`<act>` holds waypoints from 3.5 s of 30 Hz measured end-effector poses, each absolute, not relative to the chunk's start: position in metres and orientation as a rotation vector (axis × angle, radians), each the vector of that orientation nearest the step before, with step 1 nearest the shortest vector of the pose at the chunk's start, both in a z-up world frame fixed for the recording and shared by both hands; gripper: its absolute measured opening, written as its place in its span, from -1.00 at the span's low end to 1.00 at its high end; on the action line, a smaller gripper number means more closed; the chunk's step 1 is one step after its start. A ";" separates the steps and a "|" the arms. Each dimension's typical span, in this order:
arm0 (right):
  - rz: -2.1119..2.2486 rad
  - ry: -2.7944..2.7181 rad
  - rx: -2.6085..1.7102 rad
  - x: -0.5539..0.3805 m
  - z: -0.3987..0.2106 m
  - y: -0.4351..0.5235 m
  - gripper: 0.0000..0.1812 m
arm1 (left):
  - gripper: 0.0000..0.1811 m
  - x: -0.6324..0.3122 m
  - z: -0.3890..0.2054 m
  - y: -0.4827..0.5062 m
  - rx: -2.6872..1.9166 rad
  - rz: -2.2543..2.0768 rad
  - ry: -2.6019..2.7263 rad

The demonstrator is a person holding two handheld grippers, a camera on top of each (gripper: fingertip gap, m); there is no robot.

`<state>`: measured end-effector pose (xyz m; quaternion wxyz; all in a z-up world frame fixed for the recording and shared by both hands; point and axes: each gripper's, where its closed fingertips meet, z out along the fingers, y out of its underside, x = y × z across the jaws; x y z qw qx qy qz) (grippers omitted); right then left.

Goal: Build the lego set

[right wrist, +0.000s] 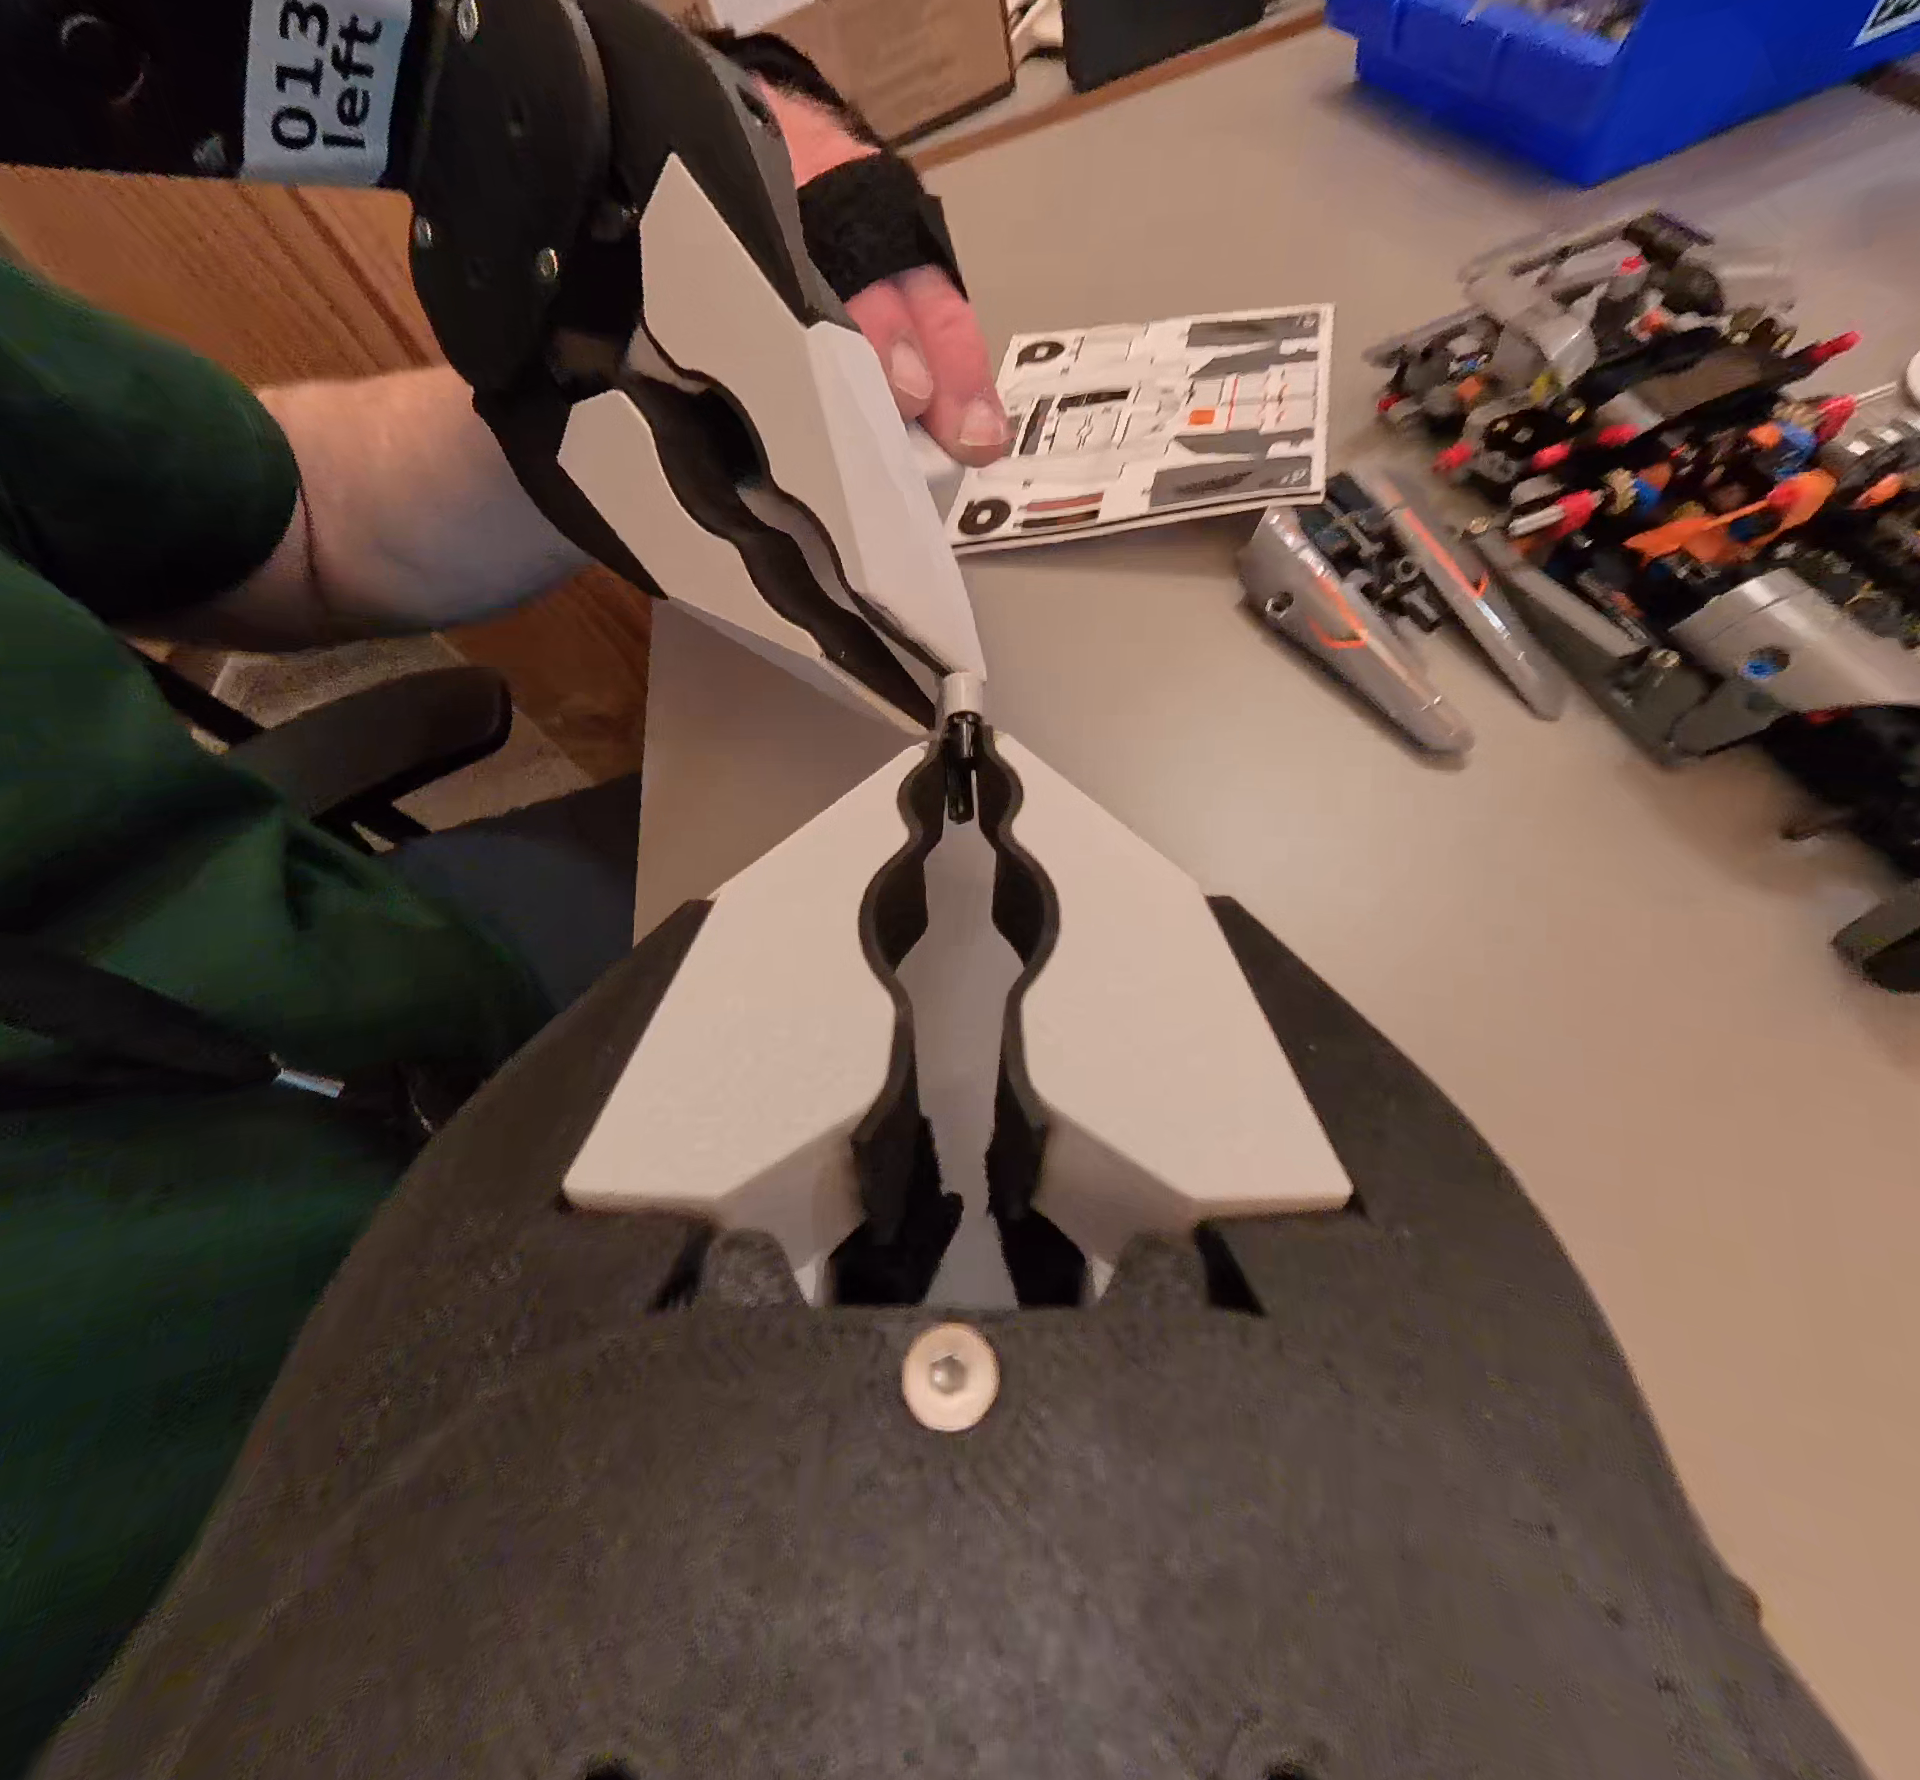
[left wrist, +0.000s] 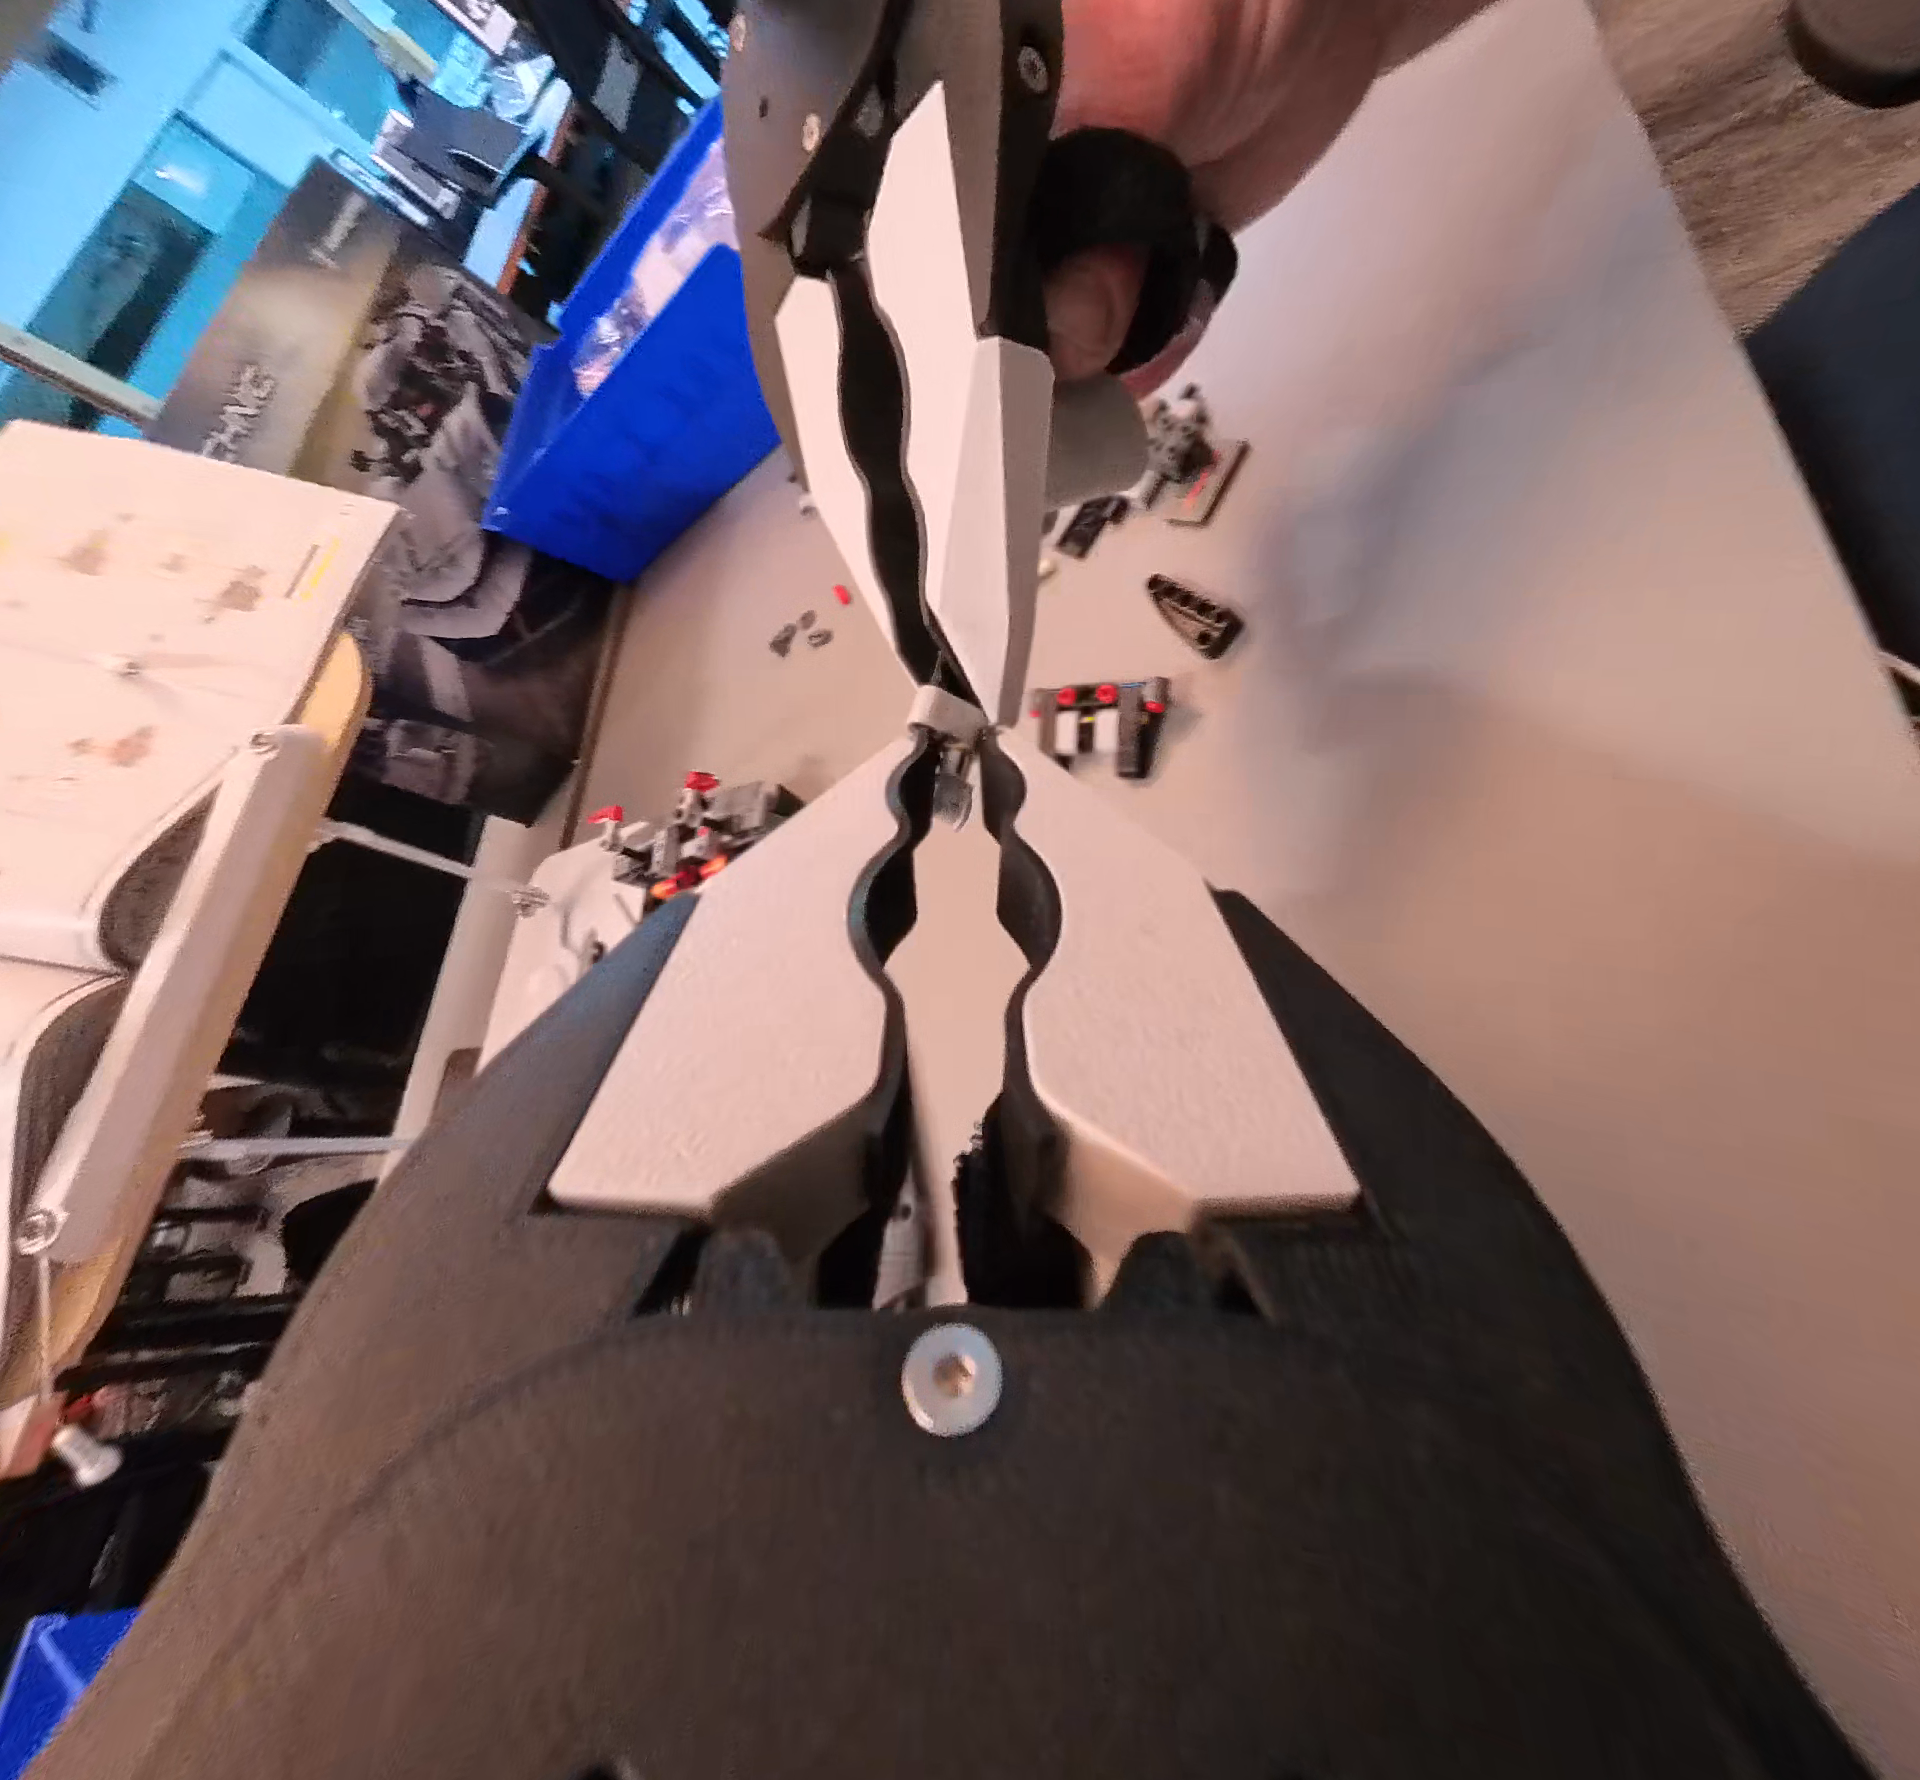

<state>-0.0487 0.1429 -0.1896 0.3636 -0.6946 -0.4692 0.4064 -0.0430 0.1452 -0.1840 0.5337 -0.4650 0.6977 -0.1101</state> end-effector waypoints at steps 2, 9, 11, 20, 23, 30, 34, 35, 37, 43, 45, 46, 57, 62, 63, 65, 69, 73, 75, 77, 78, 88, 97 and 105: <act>1.038 -1.192 -1.769 -0.051 -0.183 0.152 -0.97 | -0.93 -0.045 -0.177 0.154 -1.105 -0.255 1.636; 1.066 -1.083 -1.718 -0.050 -0.160 0.185 -0.97 | -0.92 -0.044 -0.154 0.187 -1.079 -0.195 1.564; 1.078 -1.051 -1.704 -0.048 -0.154 0.194 -0.97 | -0.91 -0.043 -0.148 0.198 -1.087 -0.177 1.536; 1.121 -0.952 -1.700 -0.044 -0.144 0.223 -0.97 | -0.79 -0.047 -0.139 0.227 -1.137 -0.308 1.331; 1.211 -0.867 -1.670 -0.043 -0.135 0.231 -0.96 | -0.72 -0.052 -0.137 0.239 -1.184 -0.382 1.230; 1.355 -0.731 -1.621 -0.040 -0.124 0.246 -0.98 | -0.69 -0.057 -0.128 0.248 -1.251 -0.594 1.076; 1.342 -0.752 -1.618 -0.045 -0.125 0.246 -0.98 | -0.71 -0.058 -0.126 0.250 -1.291 -0.727 1.018; 1.314 -0.776 -1.608 -0.046 -0.125 0.245 -0.97 | -0.71 -0.058 -0.124 0.248 -1.295 -0.781 1.006; 1.200 -0.843 -1.578 -0.049 -0.122 0.242 -0.96 | -0.72 -0.059 -0.124 0.248 -1.325 -0.884 0.974; 1.082 -0.933 -1.585 -0.056 -0.121 0.241 -0.97 | -0.80 -0.065 -0.115 0.244 -1.311 -1.108 0.908; 0.963 -0.978 -1.574 -0.056 -0.123 0.243 -0.97 | -0.82 -0.067 -0.114 0.242 -1.305 -1.150 0.904; 0.870 -1.010 -1.556 -0.056 -0.123 0.244 -0.97 | -0.82 -0.067 -0.114 0.243 -1.310 -1.178 0.895; -0.099 -1.325 -1.230 -0.066 -0.115 0.244 -0.98 | -0.79 -0.072 -0.112 0.250 -1.356 -1.518 0.730; -0.140 -1.340 -1.193 -0.069 -0.110 0.242 -0.98 | -0.91 -0.071 -0.108 0.242 -1.319 -1.580 0.752; -0.141 -1.343 -1.187 -0.069 -0.110 0.242 -0.98 | -0.91 -0.071 -0.108 0.241 -1.311 -1.584 0.755; -0.135 -1.346 -1.174 -0.070 -0.108 0.240 -0.98 | -0.92 -0.072 -0.105 0.239 -1.288 -1.600 0.757; -0.137 -1.345 -1.157 -0.072 -0.105 0.240 -0.97 | -0.93 -0.075 -0.102 0.239 -1.253 -1.608 0.753; -0.129 -1.336 -1.158 -0.075 -0.105 0.242 -0.95 | -0.94 -0.078 -0.099 0.240 -1.222 -1.587 0.742; -0.091 -1.321 -1.153 -0.077 -0.101 0.240 -0.87 | -0.94 -0.082 -0.095 0.239 -1.179 -1.587 0.739; -0.021 -1.294 -1.170 -0.078 -0.096 0.238 -0.83 | -0.94 -0.088 -0.086 0.235 -1.092 -1.598 0.741; 0.036 -1.274 -1.190 -0.077 -0.094 0.238 -0.81 | -0.94 -0.091 -0.084 0.234 -1.066 -1.592 0.741; 0.699 -1.156 -1.411 -0.086 -0.093 0.224 -0.76 | -0.94 -0.092 -0.080 0.224 -0.968 -1.513 0.816; 0.925 -1.157 -1.432 -0.091 -0.093 0.213 -0.90 | -0.94 -0.089 -0.080 0.216 -0.933 -1.499 0.865; 0.608 -1.188 -1.394 -0.087 -0.096 0.224 -0.91 | -0.88 -0.087 -0.082 0.224 -1.000 -1.522 0.820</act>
